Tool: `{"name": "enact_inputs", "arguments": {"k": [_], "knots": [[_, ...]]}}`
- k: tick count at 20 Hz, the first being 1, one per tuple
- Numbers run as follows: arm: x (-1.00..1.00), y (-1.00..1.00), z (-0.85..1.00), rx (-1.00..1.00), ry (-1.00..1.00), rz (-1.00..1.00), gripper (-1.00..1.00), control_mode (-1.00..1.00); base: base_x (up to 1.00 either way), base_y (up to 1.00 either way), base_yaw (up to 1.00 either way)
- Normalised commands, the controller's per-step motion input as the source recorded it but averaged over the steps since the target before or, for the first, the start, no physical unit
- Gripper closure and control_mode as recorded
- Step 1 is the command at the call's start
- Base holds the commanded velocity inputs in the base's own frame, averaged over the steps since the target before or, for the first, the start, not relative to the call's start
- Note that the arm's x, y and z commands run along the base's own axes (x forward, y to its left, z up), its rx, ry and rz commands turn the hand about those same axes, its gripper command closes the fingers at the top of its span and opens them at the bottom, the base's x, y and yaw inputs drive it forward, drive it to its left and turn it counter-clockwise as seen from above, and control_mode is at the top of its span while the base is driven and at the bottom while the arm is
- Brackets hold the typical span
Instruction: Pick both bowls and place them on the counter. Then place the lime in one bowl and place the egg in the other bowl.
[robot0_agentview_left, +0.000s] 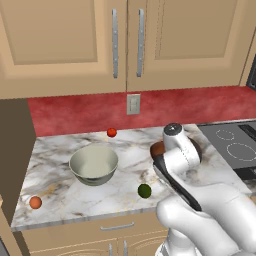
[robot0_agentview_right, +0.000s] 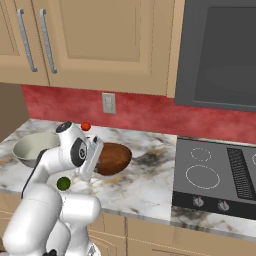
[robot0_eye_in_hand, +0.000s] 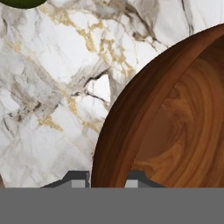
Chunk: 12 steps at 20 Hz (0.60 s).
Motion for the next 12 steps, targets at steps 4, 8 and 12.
{"name": "enact_inputs", "arguments": {"k": [4,8,12], "knots": [[0.00,0.00,-0.45,0.00,0.03,0.02,1.00,-1.00,0.00,0.00,0.00],[0.00,0.00,-0.40,0.00,0.02,0.02,1.00,-1.00,0.00,0.00,0.00],[0.00,-0.04,-0.42,0.00,0.01,0.04,1.00,-1.00,0.00,0.00,0.00]]}}
